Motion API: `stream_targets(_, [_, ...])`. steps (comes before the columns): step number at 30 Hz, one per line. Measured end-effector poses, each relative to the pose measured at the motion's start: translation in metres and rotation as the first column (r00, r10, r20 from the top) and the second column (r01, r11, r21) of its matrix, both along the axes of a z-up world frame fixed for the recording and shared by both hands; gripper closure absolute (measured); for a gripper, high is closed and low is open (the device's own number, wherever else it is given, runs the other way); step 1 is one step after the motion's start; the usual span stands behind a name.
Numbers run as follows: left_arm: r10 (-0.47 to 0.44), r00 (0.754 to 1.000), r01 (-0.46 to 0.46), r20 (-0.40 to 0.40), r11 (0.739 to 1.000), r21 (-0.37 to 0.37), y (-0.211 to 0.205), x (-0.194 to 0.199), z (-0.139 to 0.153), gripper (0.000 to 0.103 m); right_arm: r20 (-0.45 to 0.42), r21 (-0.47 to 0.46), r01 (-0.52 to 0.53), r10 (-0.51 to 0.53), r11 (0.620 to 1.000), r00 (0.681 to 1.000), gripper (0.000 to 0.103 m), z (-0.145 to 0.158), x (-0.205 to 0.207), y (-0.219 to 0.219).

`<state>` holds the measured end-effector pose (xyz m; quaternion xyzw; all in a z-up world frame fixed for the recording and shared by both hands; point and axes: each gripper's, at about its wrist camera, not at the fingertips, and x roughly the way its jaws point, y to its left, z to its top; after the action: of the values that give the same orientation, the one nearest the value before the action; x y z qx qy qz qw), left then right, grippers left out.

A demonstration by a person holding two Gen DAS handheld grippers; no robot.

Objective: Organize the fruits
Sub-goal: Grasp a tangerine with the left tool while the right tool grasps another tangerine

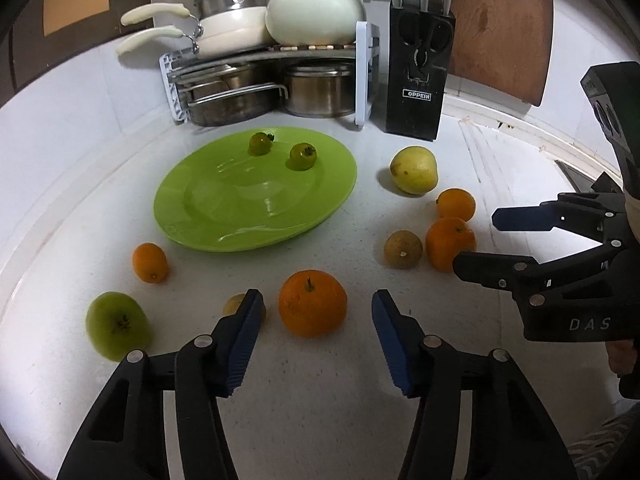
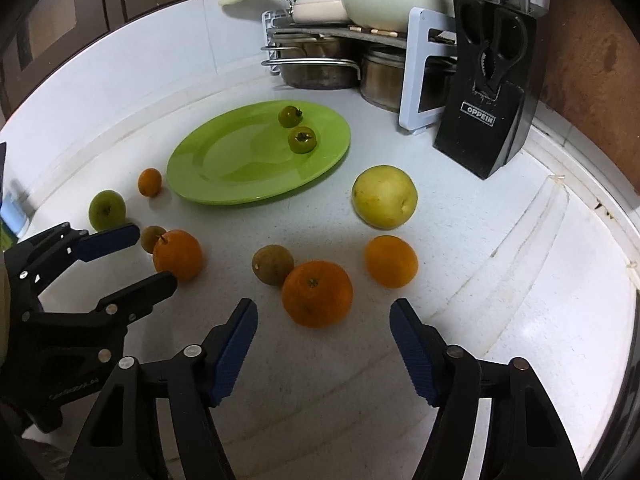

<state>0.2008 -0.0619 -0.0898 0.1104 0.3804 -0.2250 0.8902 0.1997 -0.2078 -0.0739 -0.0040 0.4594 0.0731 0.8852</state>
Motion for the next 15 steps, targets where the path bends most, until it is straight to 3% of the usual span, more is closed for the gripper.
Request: stream_targets(15, [0.016,0.999,-0.016,-0.049,1.000,0.007,-0.006,0.013,-0.011,0.055,-0.047,0.017,-0.017,0.018,1.000,0.999,0.050,-0.012,0.017,-0.002])
